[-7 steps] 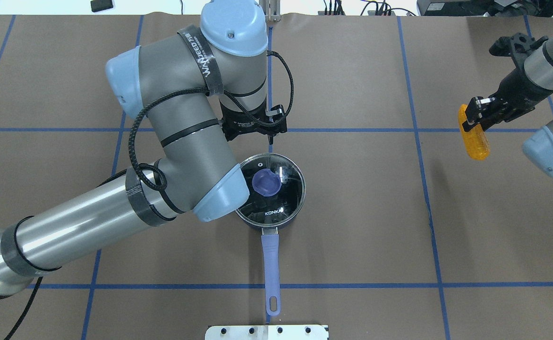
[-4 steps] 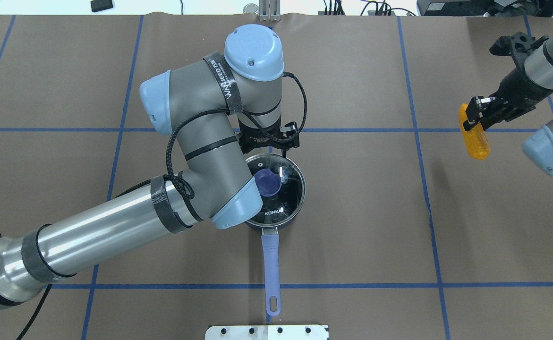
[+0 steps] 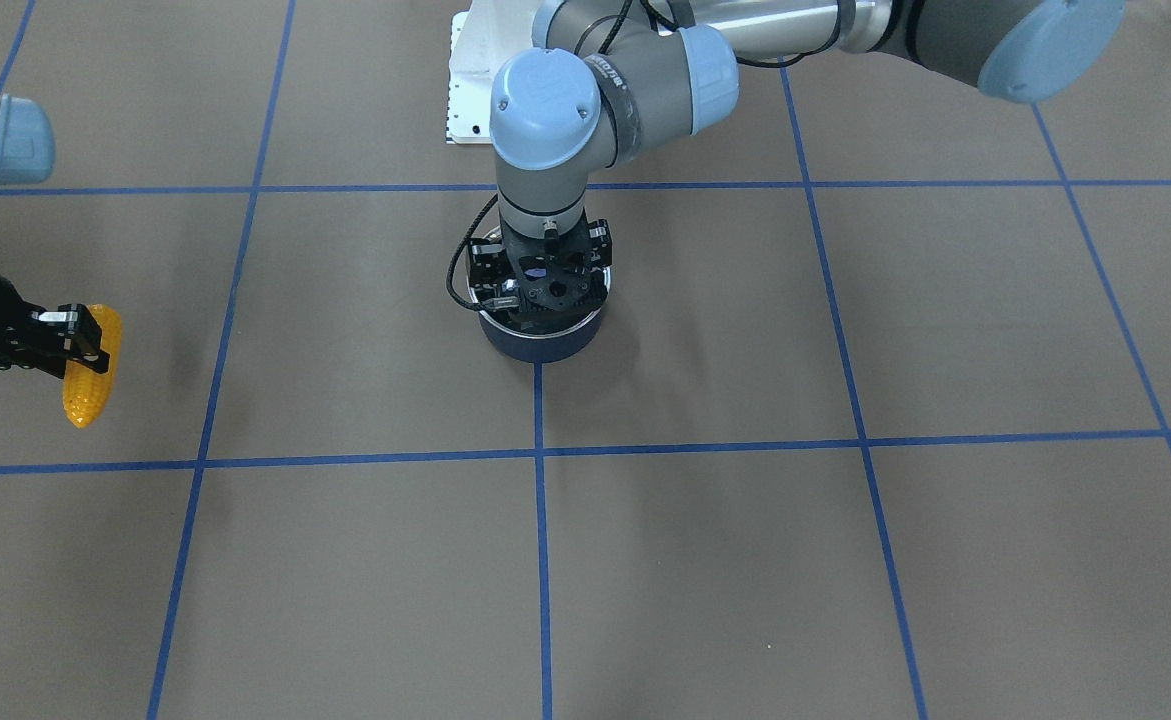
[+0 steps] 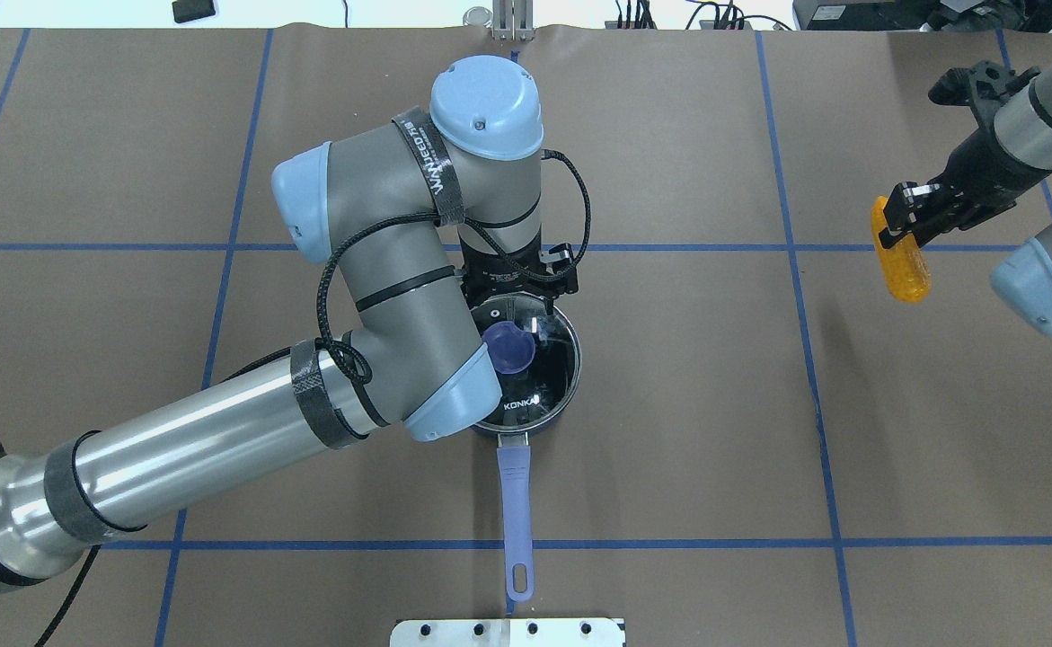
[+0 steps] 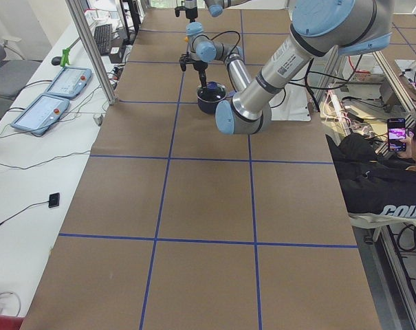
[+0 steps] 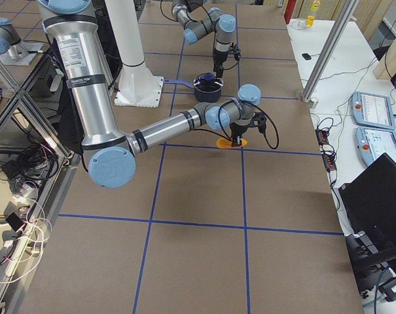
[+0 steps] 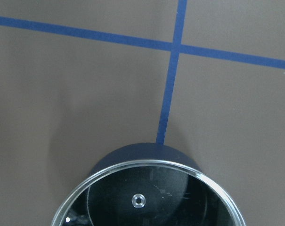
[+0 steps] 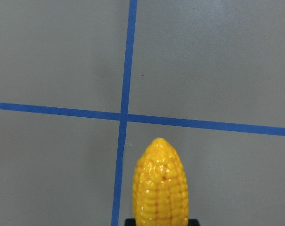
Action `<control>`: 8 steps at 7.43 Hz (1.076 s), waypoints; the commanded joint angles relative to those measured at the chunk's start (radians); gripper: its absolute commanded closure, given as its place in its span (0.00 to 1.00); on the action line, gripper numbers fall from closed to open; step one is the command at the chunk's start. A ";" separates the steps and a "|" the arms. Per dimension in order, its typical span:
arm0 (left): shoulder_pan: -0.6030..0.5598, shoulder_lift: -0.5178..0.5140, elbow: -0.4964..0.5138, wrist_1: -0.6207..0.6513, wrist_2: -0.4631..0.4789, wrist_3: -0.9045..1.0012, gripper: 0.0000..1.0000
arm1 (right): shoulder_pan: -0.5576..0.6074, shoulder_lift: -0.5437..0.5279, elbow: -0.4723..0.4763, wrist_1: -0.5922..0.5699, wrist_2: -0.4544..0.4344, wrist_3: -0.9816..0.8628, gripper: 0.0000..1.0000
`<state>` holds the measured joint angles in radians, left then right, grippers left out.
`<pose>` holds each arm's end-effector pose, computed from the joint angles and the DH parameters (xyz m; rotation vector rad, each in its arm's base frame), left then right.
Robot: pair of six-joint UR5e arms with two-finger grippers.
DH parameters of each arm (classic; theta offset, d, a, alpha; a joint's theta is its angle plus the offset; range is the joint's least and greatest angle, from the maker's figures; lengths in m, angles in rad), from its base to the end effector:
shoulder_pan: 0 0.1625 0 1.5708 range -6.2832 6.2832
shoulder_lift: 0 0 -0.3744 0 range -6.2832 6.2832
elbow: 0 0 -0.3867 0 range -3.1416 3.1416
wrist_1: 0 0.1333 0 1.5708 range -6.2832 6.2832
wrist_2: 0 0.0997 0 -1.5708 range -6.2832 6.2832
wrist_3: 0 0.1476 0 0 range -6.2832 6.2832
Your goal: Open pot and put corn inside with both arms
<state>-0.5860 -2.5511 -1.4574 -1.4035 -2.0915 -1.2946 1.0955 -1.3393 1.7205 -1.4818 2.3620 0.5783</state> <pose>0.5668 -0.4481 0.1099 -0.1677 0.8287 -0.1090 -0.2406 -0.5293 0.4304 -0.0054 -0.8938 -0.0899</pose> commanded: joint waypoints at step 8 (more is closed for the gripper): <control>0.026 0.020 -0.009 0.006 -0.009 -0.022 0.02 | -0.008 0.008 -0.005 0.000 -0.004 0.002 0.92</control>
<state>-0.5703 -2.5311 -1.4648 -1.3975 -2.1013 -1.3143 1.0877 -1.3354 1.7163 -1.4806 2.3579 0.5798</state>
